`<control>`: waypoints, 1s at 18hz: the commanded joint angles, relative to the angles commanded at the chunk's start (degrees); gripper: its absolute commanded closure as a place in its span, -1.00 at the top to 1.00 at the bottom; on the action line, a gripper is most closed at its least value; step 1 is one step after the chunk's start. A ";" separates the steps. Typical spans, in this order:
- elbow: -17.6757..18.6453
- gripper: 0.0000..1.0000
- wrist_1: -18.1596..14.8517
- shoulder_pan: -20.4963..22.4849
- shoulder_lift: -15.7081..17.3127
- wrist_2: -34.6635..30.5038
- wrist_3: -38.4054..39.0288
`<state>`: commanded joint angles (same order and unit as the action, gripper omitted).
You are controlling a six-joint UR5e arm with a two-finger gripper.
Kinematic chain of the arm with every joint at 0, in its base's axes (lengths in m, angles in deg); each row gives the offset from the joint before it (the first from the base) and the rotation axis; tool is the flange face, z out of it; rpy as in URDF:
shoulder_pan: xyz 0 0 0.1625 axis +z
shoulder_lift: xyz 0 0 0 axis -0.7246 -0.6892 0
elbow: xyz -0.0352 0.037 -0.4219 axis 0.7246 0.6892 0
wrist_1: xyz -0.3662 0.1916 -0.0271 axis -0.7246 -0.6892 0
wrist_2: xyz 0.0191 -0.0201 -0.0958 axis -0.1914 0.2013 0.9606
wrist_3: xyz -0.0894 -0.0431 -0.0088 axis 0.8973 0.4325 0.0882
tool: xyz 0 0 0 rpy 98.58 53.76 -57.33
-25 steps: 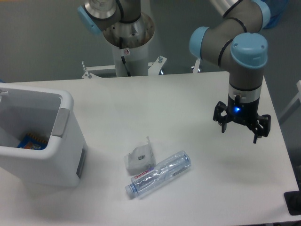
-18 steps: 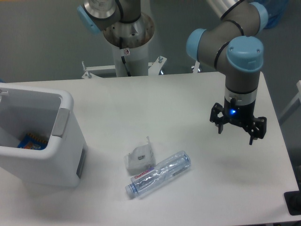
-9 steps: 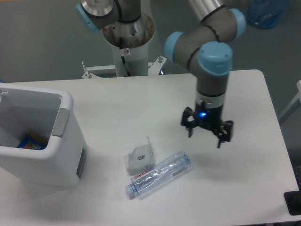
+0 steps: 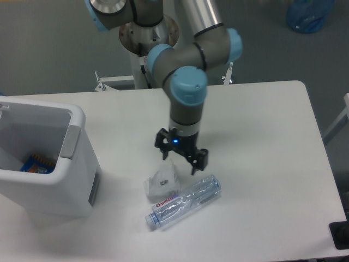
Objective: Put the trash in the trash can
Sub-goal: 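Move the open gripper over the white tissue and lower onto it, then close the gripper on the white tissue and lift it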
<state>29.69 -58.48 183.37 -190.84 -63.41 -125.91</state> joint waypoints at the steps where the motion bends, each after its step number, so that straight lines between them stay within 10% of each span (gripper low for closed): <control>1: -0.26 1.00 0.26 0.00 -0.79 0.00 0.17; 3: -1.66 0.83 0.53 -0.09 -2.81 0.00 0.18; 8: -4.22 -0.97 0.53 -0.70 -4.49 0.09 2.37; 18: -5.71 -1.00 -0.17 0.17 -0.10 5.61 5.79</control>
<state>23.97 -58.65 183.54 -190.94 -57.80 -120.12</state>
